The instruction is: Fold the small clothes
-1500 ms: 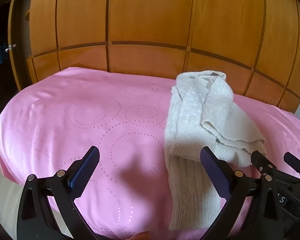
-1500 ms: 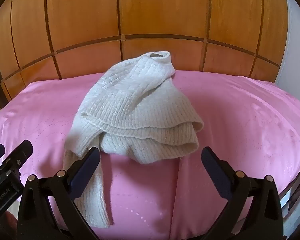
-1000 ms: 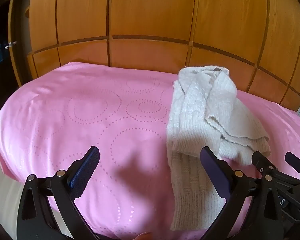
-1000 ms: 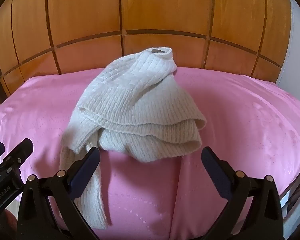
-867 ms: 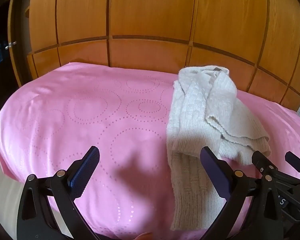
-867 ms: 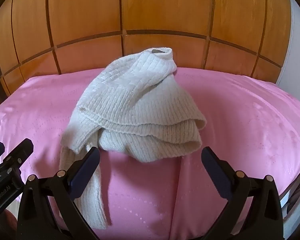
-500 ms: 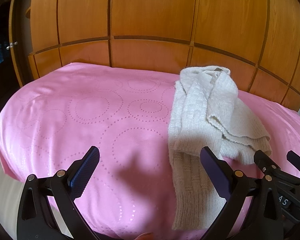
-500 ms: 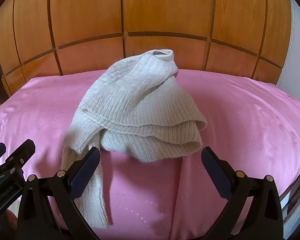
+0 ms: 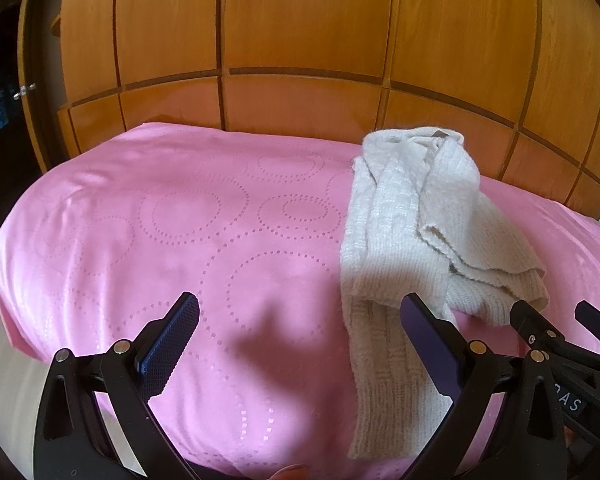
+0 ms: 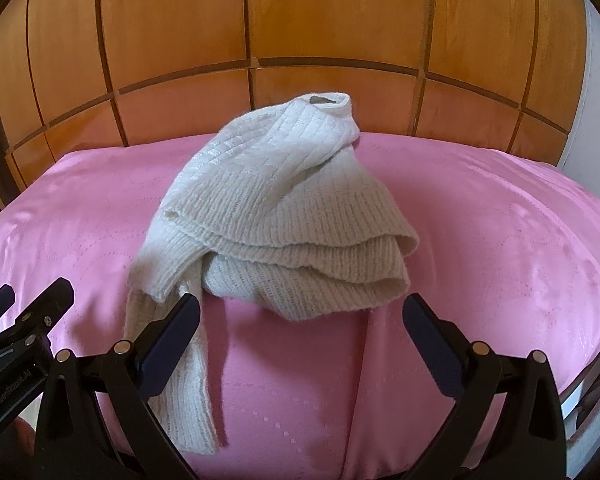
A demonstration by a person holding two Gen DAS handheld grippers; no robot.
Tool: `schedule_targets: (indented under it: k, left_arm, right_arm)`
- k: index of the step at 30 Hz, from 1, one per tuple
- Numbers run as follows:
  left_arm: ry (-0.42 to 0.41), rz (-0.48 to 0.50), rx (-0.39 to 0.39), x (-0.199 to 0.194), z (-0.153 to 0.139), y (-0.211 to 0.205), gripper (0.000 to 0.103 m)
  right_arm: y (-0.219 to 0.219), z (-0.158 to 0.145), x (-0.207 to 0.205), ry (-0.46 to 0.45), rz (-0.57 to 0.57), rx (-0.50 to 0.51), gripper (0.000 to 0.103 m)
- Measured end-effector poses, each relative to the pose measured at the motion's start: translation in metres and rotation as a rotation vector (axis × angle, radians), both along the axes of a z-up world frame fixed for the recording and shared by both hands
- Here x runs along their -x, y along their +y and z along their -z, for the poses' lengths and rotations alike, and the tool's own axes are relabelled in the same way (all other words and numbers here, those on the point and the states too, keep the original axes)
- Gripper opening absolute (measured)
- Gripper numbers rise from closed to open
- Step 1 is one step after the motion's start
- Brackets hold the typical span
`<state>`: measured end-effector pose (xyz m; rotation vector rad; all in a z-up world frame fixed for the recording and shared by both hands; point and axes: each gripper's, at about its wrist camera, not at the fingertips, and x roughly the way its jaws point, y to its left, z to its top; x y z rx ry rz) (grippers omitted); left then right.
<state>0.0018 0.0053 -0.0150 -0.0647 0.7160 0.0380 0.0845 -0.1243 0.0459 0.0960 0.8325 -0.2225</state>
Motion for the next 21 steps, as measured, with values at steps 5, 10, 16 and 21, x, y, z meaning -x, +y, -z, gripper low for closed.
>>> schedule_targets:
  k: [5,10,16,21]
  left_arm:
    - [0.001,-0.001,0.0,-0.0009,-0.0006,0.0004,0.1]
    - [-0.002,0.0,-0.004,-0.0009,-0.0005,0.0009,0.1]
    - [-0.004,0.0,-0.007,-0.0008,-0.0006,-0.0001,0.1]
    - [-0.004,0.0,-0.01,-0.001,-0.0012,-0.0009,0.1]
  right_arm:
    - [0.0006,0.0007,0.0005,-0.003,0.0,0.001,0.101]
    - [0.0019,-0.0002,0.0009,-0.009,0.001,0.002,0.101]
    - [0.0019,-0.0008,0.0015,-0.009,0.0,0.001,0.101]
    - [0.0017,-0.0013,0.0012,-0.009,0.0,0.0,0.101]
